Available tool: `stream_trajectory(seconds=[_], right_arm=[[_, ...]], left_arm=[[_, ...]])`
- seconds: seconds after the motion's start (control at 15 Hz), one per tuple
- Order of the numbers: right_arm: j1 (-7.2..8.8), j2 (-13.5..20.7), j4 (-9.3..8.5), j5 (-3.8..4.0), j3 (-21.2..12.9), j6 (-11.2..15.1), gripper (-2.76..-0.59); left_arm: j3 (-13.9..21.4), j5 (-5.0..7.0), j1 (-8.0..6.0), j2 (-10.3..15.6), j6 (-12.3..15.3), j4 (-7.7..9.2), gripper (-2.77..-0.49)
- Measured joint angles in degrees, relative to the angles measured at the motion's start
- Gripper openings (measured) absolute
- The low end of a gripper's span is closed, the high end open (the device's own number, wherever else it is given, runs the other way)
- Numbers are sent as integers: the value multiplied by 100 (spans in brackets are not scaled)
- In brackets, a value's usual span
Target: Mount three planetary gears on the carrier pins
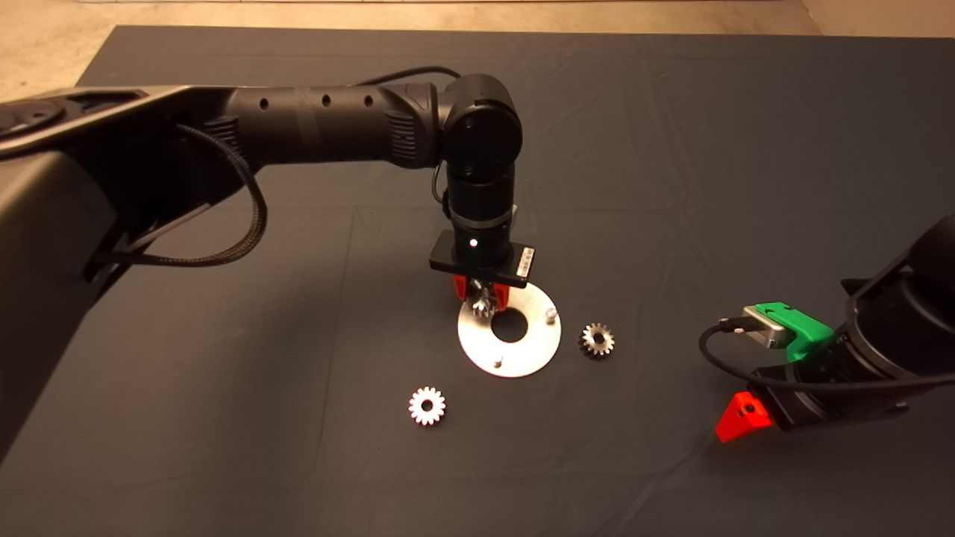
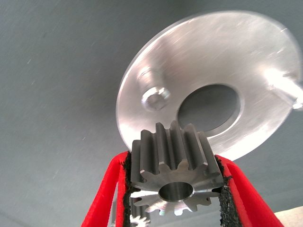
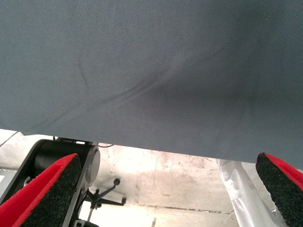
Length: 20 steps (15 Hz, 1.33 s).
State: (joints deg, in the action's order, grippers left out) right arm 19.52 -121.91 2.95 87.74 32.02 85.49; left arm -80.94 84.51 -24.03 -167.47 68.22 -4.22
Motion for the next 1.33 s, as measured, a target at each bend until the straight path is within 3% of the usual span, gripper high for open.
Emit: stream_trajectory(seconds=[0.13,0.6,1.13,1.33], right_arm=[[0,0,0,0,0,0,-60],[0,0,2,0,0,0,-60],[0,0,2,0,0,0,-60],[1,0,0,0,0,0,-60]], left_arm=[[-1,-58,0,0,-115,-5,-236],[-9,-58,0,-2,-297,-11,-236],[-46,-33,-45,-3,-336,-204,-236],[-46,60,-44,-4,-336,-339,-236]])
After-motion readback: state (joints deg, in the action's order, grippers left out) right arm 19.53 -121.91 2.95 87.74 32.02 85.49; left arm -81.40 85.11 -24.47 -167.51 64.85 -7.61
